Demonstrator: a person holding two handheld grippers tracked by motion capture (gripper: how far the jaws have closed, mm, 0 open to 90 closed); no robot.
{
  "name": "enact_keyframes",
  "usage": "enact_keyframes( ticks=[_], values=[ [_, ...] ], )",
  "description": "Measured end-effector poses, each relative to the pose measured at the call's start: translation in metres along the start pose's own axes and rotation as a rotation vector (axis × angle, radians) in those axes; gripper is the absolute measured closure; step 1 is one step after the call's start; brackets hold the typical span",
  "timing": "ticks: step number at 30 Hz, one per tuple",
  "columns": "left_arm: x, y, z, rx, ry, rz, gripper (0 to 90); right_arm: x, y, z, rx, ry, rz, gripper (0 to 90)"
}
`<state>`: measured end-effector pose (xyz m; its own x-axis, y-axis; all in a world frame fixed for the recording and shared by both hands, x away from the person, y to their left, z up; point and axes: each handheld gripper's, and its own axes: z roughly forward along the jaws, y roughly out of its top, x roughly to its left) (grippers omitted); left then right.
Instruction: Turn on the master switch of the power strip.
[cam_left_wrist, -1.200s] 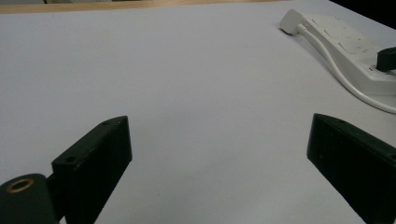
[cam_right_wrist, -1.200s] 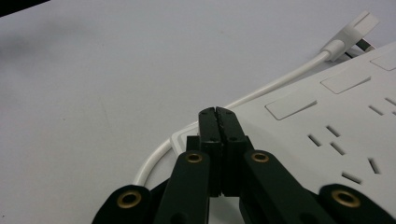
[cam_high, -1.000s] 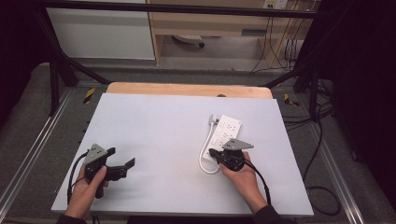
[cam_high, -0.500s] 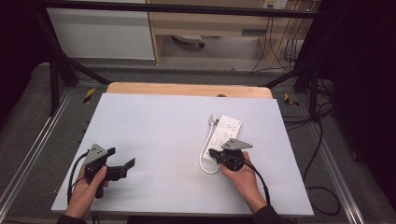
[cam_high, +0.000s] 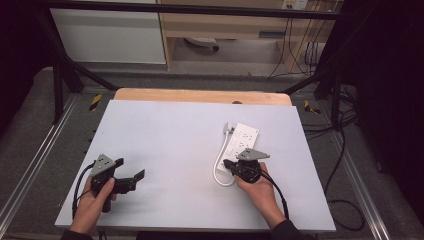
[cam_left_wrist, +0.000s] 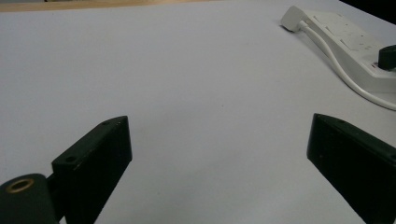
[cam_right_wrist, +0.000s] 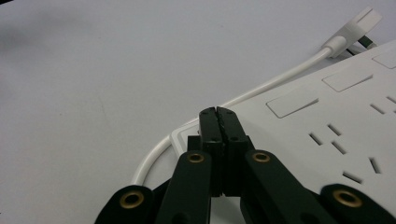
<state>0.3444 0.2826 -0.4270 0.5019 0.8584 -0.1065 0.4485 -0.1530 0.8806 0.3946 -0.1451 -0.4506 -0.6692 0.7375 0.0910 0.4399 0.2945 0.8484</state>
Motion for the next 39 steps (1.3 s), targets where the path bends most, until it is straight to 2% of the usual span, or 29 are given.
enact_keyframes(
  ticks=[18, 39],
  values=[
    [0.0001, -0.0002, 0.0009, 0.006, 0.002, 0.001, 6.5, 0.0018, 0.0017, 0.0, 0.023, -0.005, -0.016, 90.0],
    [0.0004, -0.0003, 0.0005, 0.007, 0.002, 0.004, 6.5, 0.0011, 0.0021, -0.0002, 0.023, 0.0, -0.008, 90.0]
  ],
)
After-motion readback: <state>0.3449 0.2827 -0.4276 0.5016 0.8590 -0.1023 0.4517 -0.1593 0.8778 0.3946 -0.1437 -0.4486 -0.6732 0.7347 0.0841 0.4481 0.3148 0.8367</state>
